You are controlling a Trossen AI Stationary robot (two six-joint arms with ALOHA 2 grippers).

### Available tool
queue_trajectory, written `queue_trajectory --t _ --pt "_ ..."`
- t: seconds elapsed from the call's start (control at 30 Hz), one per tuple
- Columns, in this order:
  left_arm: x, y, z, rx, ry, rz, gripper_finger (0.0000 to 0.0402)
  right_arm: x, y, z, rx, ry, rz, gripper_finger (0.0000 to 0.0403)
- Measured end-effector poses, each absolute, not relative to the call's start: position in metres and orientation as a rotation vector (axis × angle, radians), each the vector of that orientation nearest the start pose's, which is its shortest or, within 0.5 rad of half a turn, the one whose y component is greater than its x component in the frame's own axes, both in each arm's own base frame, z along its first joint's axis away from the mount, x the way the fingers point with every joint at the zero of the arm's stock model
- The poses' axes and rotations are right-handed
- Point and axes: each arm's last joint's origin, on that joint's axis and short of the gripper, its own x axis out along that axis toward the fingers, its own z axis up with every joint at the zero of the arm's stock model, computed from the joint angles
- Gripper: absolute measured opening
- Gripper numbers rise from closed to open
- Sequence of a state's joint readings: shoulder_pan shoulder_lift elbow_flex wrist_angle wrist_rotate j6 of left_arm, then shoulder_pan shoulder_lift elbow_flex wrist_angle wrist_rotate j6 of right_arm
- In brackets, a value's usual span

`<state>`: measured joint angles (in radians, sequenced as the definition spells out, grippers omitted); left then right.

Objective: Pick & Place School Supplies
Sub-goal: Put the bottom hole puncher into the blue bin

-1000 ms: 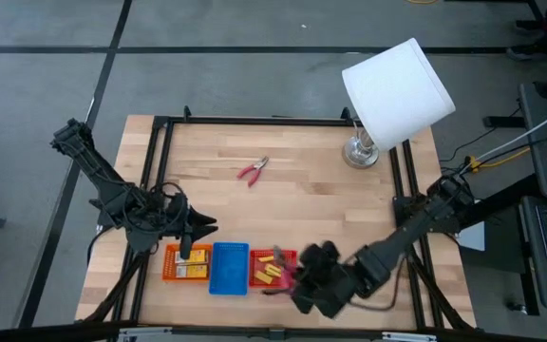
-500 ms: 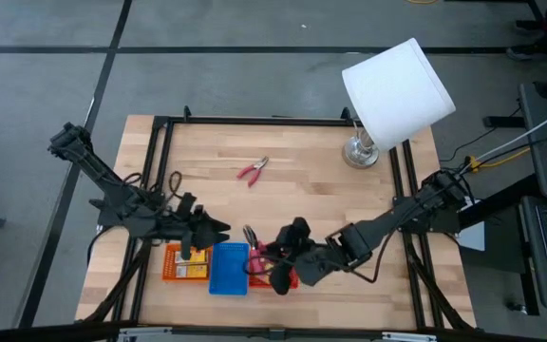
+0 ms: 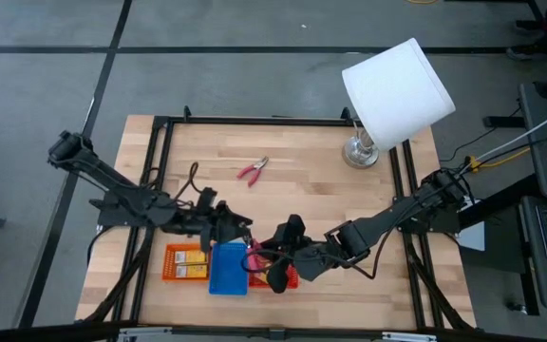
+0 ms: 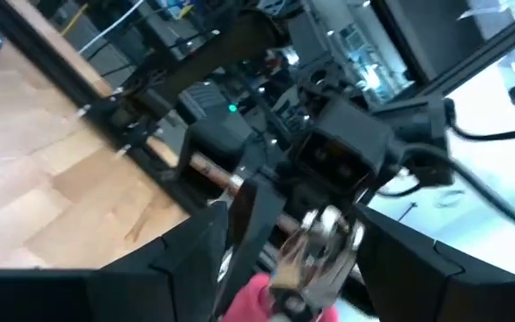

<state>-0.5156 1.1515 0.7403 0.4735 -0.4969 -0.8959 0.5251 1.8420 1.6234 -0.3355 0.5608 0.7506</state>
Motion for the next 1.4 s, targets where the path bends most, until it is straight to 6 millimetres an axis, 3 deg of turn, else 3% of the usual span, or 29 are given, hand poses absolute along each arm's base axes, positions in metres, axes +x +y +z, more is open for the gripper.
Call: queue_trajectory --t 0.23,0.53,0.87,1.13,1.23,1.4 --pt "0.236 -0.109 0.307 -0.917 -0.053 -0.105 0.0205 0.373 0.197 0.315 0.445 0.429 -0.213 0.0044" --pt "0.237 -0.11 0.307 -0.877 -0.057 -0.124 0.0081 0.375 0.194 0.315 0.452 0.427 -0.216 0.0044" --pt "0.237 -0.109 0.309 -0.875 -0.071 -0.135 0.0081 0.375 0.193 0.316 0.458 0.411 -0.221 0.0047" --pt "0.231 -0.111 0.312 -0.878 -0.057 -0.151 0.0078 0.377 0.19 0.317 0.475 0.388 -0.263 0.0198" --pt "0.227 -0.111 0.31 -0.874 -0.009 -0.139 0.0073 0.377 0.189 0.316 0.474 0.391 -0.269 0.0218" --pt "0.219 -0.109 0.311 -0.856 0.038 -0.126 0.0063 0.378 0.188 0.316 0.481 0.387 -0.273 0.0214"
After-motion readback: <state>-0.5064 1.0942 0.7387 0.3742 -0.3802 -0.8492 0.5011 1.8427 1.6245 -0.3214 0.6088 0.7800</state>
